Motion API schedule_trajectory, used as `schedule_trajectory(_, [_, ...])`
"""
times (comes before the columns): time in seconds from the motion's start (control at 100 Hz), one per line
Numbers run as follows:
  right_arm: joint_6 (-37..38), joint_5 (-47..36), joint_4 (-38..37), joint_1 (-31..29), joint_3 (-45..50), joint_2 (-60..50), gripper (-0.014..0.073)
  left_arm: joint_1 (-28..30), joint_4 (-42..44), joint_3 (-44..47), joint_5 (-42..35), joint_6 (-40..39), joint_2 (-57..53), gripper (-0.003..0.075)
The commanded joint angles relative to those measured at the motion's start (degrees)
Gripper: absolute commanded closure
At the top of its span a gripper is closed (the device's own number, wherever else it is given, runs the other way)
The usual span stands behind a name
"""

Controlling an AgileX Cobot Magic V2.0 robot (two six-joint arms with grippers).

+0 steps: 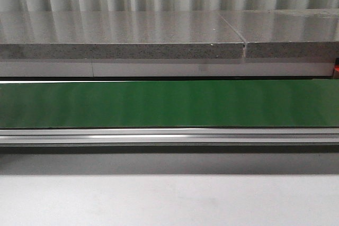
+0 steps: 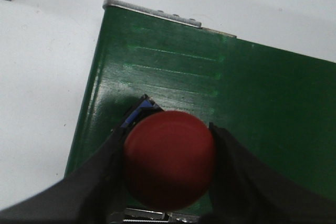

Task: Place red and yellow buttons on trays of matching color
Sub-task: 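Lower the red button onto the belt and open the left gripper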

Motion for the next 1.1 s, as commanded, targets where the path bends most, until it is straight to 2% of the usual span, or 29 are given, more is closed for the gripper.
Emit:
schedule_trajectory(0.0, [-0.66, -4.1, 0.27, 0.1, -1.47, -0.22, 0.0661, -0.44, -1.6, 0.15, -4.48, 0.33, -2.39, 0.074])
schedule_trajectory(0.24, [-0.66, -4.1, 0.27, 0.1, -1.47, -0.22, 0.0661, -0.44, -2.12, 0.84, -4.93, 0.33, 0.07, 0.0734])
schedule_trajectory(0.31, [-0.66, -4.1, 0.27, 0.1, -1.47, -0.22, 0.0661, -0.44, -2.22, 0.84, -4.69, 0.33, 0.49, 0.0692])
schedule_trajectory(0.4, [-0.66, -4.1, 0.27, 0.1, -1.47, -0.22, 0.0661, -0.44, -2.26, 0.84, -4.27, 0.43, 0.59, 0.0569])
schedule_trajectory(0.58, [-0.66, -4.1, 0.27, 0.1, -1.47, -0.22, 0.0661, -0.44, -2.35, 0.84, -3.05, 0.47, 0.49, 0.0173])
schedule_trajectory(0.65, [-0.66, -4.1, 0.27, 0.1, -1.47, -0.22, 0.0661, -0.44, -3.27, 0.73, -2.43, 0.57, 0.09, 0.0099])
schedule_trajectory(0.85, [-0.66, -4.1, 0.27, 0.1, -1.47, -0.22, 0.0661, -0.53, -8.78, 0.64, -2.51, 5.53, -4.45, 0.0091])
schedule_trajectory(1.09, [-0.66, -4.1, 0.27, 0.1, -1.47, -0.22, 0.0661, 1.11, -8.16, 0.64, -7.98, 5.93, -10.84, 0.0092])
